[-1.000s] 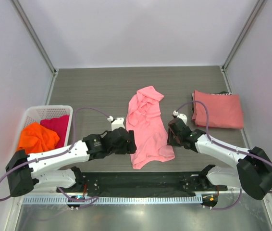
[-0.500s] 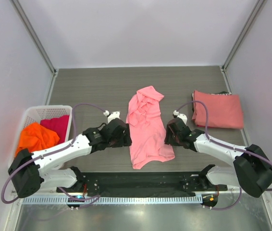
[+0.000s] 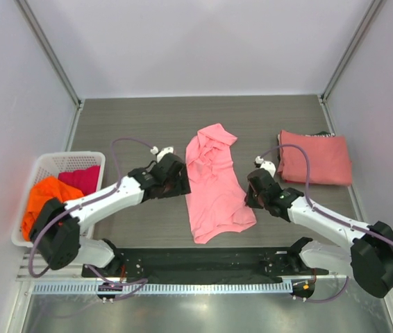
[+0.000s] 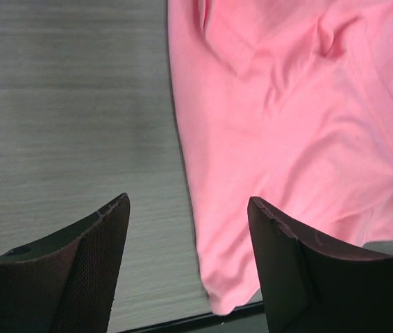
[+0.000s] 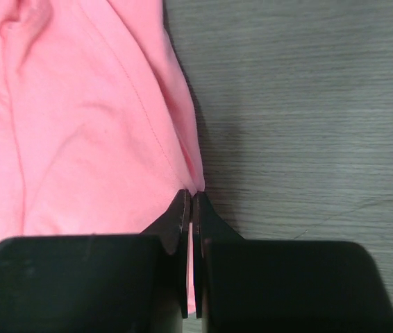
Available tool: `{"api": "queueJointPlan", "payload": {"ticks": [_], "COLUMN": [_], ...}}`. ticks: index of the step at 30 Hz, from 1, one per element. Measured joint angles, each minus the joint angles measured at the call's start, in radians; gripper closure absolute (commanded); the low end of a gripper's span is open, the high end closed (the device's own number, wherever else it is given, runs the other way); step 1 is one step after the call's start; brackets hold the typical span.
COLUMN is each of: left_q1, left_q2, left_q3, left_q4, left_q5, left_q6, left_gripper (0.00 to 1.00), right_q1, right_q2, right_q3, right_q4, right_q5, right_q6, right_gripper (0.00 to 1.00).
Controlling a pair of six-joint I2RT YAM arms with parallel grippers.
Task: Fold and stack the t-shirts
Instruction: Flatten the tshirt out
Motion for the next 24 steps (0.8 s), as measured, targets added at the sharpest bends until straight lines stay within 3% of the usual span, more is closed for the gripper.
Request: {"api": "queueJointPlan", "payload": {"ticks": [7,12,17,22,24], "left_q1": [0.021,0.029,0.035,0.046,0.052], "left_q2": [0.301,0.469,0.546,0.57,0.583], "left_q3": [0.258,0.342,0.361,0.391,0.408], "left_q4": [0.033,0.047,0.038,0.039,0.041], "left_q5": [0.015,0.033,0.031,0.026,0.022], "left_q6": [0.038,0.05,0.05,0.048,0.05], "left_gripper": [0.4,0.47,0.5,0.66,0.68], "right_q1": [0.0,0.0,0.0,0.0,0.0], "right_q2": [-0.072,-0.073,-0.08,-0.081,-0.081], "right_q3": [0.023,0.022,0.022,0.022,0.022], "right_q4": [-0.043,-0.063,-0.068,-0.069,-0.069], "right_q5": [0.028,0.028,0.027,0.026,0.025], "right_q6": [-0.016,-0.018,-0.02,-0.024,-0.026], "right_gripper": [0.99,0.99,0.99,0.99,0.99]}}
